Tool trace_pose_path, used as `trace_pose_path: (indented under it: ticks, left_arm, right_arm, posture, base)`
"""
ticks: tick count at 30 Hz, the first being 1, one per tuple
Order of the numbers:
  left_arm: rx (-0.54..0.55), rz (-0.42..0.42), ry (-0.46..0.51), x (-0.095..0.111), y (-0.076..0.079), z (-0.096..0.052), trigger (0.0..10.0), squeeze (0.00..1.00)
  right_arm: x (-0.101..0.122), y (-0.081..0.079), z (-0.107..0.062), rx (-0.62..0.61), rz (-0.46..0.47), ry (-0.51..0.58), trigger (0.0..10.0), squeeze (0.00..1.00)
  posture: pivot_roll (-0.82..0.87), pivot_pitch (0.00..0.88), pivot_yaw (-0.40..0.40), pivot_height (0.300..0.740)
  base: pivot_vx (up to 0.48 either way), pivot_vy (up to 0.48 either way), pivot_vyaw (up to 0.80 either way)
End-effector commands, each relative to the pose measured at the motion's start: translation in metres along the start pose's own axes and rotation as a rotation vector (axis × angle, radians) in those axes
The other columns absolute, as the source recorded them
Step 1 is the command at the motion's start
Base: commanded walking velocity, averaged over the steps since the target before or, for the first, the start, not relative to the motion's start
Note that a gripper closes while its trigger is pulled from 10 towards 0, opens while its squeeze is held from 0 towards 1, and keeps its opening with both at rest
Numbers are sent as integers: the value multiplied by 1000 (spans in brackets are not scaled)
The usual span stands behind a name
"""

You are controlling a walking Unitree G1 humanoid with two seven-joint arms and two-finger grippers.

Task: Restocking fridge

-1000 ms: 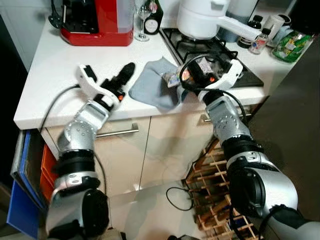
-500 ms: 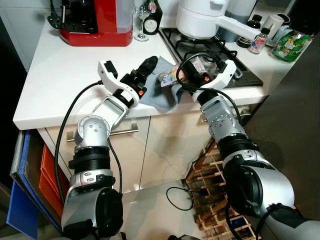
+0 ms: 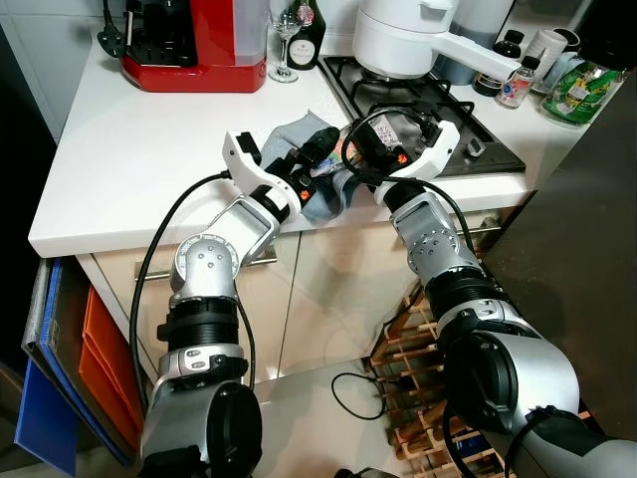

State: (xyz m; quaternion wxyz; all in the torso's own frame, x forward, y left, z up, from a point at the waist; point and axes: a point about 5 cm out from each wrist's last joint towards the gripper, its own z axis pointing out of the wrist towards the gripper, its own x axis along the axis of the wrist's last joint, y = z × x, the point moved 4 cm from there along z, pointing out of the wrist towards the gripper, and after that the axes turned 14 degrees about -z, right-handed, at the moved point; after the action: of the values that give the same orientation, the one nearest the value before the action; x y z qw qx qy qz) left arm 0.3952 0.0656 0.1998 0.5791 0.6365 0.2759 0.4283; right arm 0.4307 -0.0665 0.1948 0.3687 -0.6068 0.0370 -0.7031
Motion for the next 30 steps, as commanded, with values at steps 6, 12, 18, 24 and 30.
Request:
trace_pose_path:
  ticks: [6,12,18,24,30]
  left_arm:
    - [-14,-124,34,-8,1,12,10000,0]
    - [-38,-191,91,-1,1,15,10000,0]
    - [-89,-233,114,4,5,17,10000,0]
    - [-123,-269,105,0,5,26,10000,0]
    - [-127,-301,86,-9,4,30,10000,0]
  right_arm:
    - [13,-9,6,46,41,41,0,0]
    - [11,-10,5,65,88,36,0,0]
    - [12,-16,4,127,166,28,0,0]
    - [5,-20,-2,201,184,-27,0,0]
    - [6,-20,-4,214,190,-37,0,0]
  posture:
    - [-27,0,-89,740]
    - [-40,0,-94,740]
    - [-51,0,-98,740]
    - [-82,0,-107,740]
    - [-99,0,-110,740]
  base:
    - [0,0,0]
    - [0,0,0]
    - [0,0,0]
    - [0,0,0]
    - [0,0,0]
